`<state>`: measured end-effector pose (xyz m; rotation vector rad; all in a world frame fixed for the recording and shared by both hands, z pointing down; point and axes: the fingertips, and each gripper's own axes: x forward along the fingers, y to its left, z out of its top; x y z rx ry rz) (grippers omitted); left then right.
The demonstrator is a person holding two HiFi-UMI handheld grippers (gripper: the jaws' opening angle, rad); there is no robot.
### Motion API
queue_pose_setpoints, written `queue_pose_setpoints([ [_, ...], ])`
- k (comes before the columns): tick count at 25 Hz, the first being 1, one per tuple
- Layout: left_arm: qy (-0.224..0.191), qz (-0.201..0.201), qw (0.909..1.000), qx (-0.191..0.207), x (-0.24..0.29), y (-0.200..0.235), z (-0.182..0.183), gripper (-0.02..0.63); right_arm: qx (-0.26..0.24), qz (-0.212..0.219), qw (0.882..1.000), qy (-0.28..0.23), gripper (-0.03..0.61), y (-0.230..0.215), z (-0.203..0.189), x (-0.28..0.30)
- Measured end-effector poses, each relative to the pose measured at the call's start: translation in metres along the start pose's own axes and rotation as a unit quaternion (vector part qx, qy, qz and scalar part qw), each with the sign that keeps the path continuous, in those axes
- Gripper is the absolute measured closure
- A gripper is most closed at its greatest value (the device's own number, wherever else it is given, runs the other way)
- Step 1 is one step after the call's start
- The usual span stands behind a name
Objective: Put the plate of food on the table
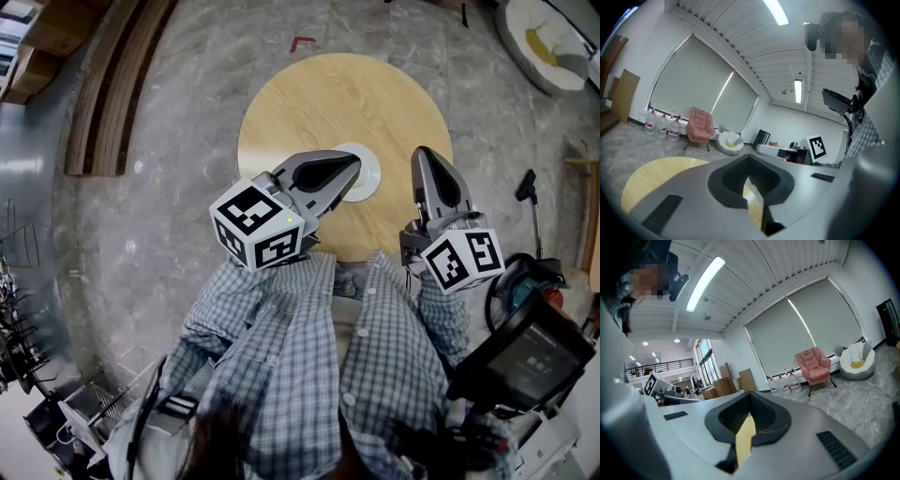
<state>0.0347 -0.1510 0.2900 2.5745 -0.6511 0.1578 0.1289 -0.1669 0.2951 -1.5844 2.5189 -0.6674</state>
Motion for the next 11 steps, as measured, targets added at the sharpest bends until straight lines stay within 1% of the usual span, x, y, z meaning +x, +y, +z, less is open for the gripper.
queue_pose_setpoints([
  [7,0.001,-0.001,1.0,0.0,0.0016,-0.0003,-0.0007,0.606,-0.005,0.006,1.0,0.003,0.572,0.0021,-0.0013,0.0021],
  [11,0.0,-0.002,1.0,-0.002,0.0019,-0.0004,-0.0013,0.606,-0.004,-0.001,1.0,0.01,0.572,0.0007,-0.0035,0.0008],
])
